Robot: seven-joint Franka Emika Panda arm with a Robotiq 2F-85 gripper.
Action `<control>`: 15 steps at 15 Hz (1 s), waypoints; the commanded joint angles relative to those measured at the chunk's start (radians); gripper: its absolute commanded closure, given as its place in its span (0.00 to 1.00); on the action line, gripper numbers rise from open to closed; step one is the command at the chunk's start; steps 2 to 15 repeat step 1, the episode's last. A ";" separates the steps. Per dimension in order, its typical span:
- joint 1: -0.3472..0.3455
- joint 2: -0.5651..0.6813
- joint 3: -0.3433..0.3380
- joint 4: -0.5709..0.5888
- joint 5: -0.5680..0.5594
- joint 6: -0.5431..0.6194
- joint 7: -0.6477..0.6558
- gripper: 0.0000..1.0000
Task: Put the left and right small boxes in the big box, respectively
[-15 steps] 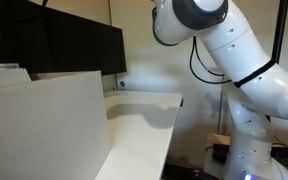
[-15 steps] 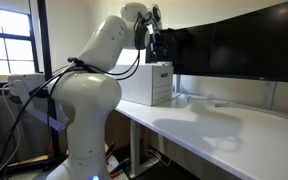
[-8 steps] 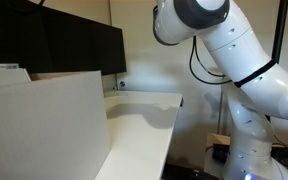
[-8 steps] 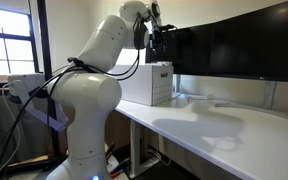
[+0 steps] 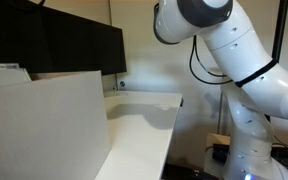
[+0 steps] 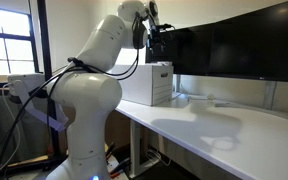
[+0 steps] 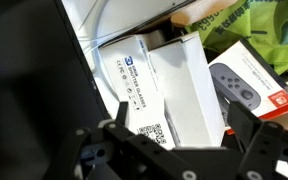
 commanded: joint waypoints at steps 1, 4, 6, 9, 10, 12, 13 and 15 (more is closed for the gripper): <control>0.000 0.000 0.000 0.000 0.000 0.000 0.001 0.00; 0.000 0.000 0.000 0.000 0.000 0.000 0.001 0.00; 0.000 0.000 0.000 0.000 0.000 0.000 0.001 0.00; 0.000 0.000 0.000 0.000 0.000 0.000 0.001 0.00; 0.000 0.000 0.000 0.000 0.000 0.000 0.001 0.00; 0.000 0.000 0.000 0.000 0.000 0.000 0.001 0.00; 0.000 0.000 0.000 0.000 0.000 0.000 0.001 0.00; 0.000 0.000 0.000 0.000 0.000 0.000 0.001 0.00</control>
